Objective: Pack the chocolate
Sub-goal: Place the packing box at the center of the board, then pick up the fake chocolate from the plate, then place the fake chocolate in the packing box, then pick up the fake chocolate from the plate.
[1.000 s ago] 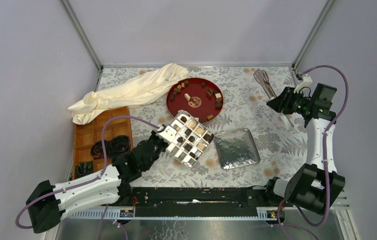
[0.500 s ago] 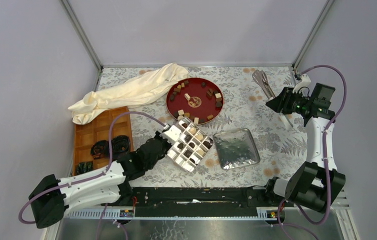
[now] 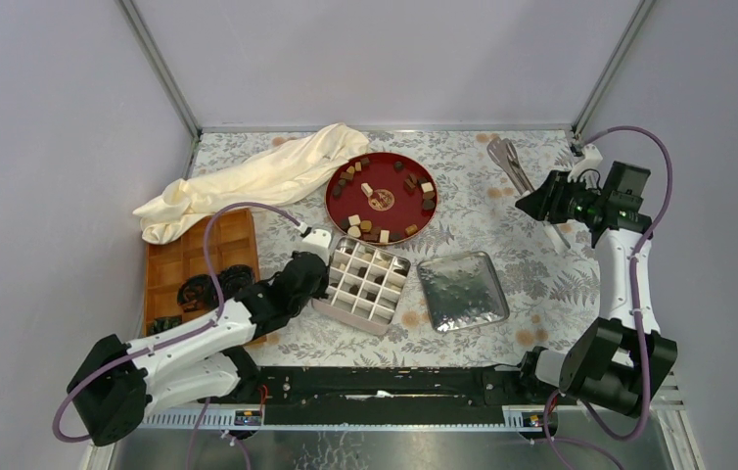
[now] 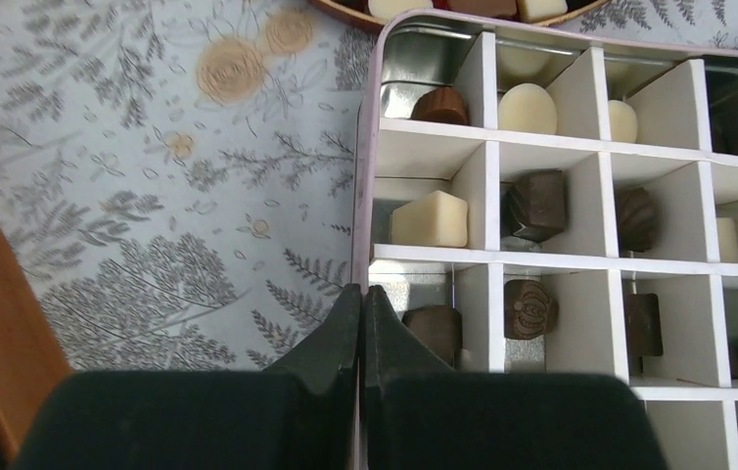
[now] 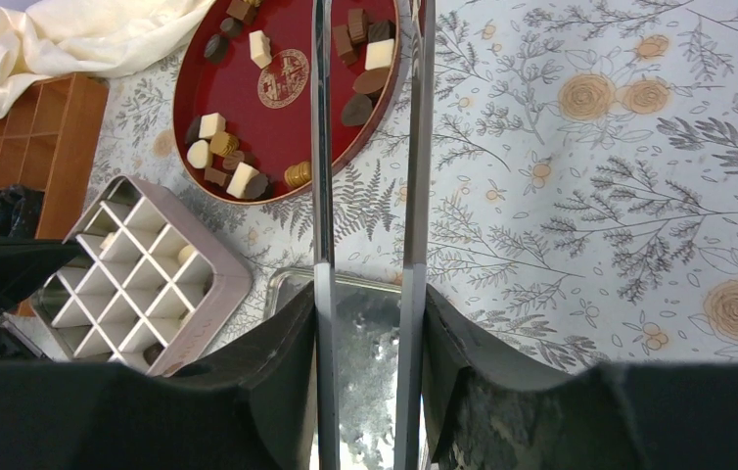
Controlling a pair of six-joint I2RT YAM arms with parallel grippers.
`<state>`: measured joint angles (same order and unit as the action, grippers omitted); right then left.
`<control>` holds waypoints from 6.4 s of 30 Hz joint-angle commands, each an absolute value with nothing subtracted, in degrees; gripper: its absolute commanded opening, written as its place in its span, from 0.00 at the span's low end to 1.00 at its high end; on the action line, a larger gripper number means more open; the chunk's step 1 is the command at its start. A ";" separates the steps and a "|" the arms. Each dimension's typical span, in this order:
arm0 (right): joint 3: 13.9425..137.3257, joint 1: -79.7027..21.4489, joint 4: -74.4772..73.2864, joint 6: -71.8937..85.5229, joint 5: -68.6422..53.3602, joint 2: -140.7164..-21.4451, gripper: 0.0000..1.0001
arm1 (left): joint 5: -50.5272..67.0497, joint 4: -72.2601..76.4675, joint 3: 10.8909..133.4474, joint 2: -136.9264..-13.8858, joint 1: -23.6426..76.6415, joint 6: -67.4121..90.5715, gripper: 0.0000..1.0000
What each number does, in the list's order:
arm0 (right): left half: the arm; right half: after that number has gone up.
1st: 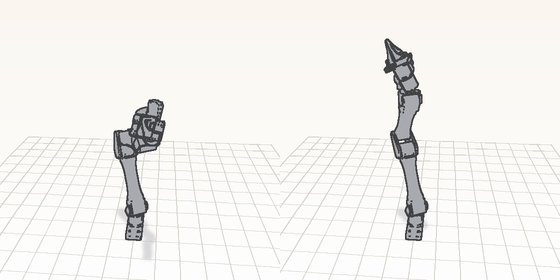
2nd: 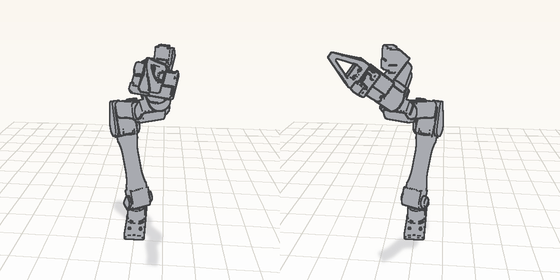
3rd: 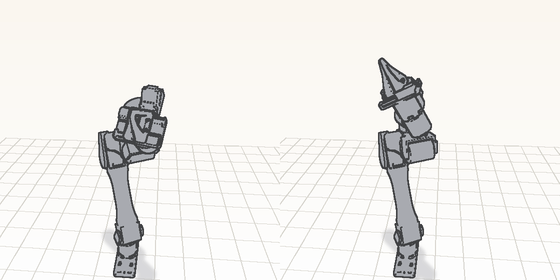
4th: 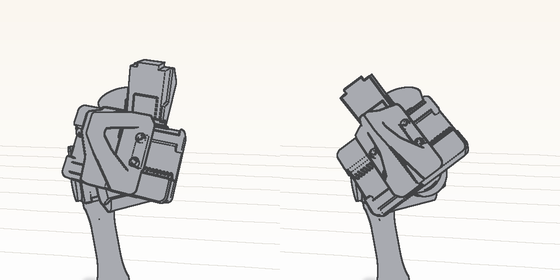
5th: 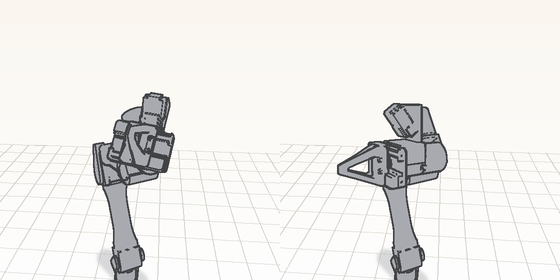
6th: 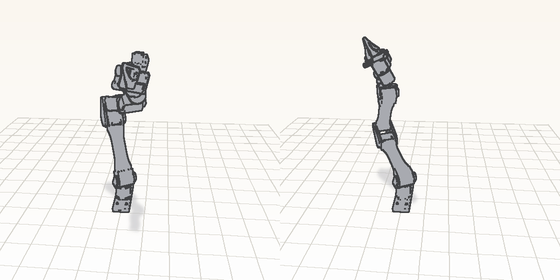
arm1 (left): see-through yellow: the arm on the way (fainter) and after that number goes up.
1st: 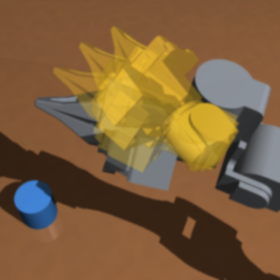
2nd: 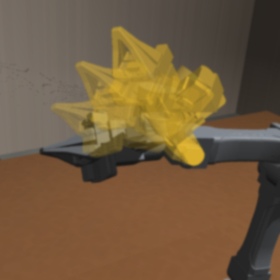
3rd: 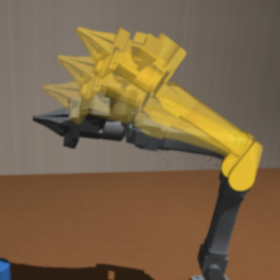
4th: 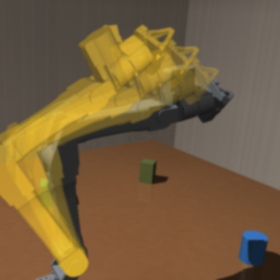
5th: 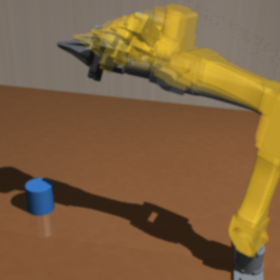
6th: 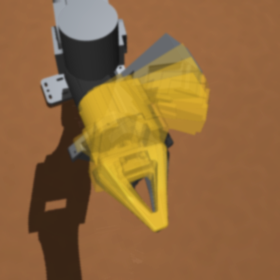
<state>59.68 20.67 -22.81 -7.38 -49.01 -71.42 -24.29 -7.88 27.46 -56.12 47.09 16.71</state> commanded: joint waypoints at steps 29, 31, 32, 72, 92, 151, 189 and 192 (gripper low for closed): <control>80.28 -17.73 -35.72 -25.48 -27.89 -91.92 0.44 | -6.96 -9.62 42.30 -47.97 42.28 7.62 0.99; 84.08 -19.59 -37.24 -24.97 -24.68 -95.92 0.44 | -1.58 -10.07 45.05 -51.09 36.08 10.05 0.99; 86.01 -20.46 -37.92 -24.82 -23.29 -97.93 0.44 | 4.88 -9.38 45.53 -52.66 30.27 12.74 0.99; 123.33 -28.30 -50.88 -18.81 -11.47 -128.84 0.22 | 6.74 -6.87 39.58 -51.50 10.68 10.37 0.99; 85.01 -28.28 -42.27 -30.72 -38.83 -88.23 0.00 | 4.84 -7.49 39.66 -50.61 10.72 9.61 0.99; 87.40 -48.69 -50.53 -41.11 -26.62 -96.42 0.45 | -4.02 -8.67 36.26 -43.40 10.90 7.21 0.99; 90.44 -16.46 -39.46 -22.16 -12.56 -104.35 0.45 | -1.41 -8.43 36.22 -43.68 10.89 7.82 0.99; 92.00 -16.49 -40.18 -21.77 -13.28 -106.08 0.45 | -1.36 -8.44 36.23 -43.73 10.90 7.78 0.99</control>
<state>87.72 -16.19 -39.59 -23.24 -12.64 -104.68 -2.11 -10.04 36.80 -44.27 10.57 8.12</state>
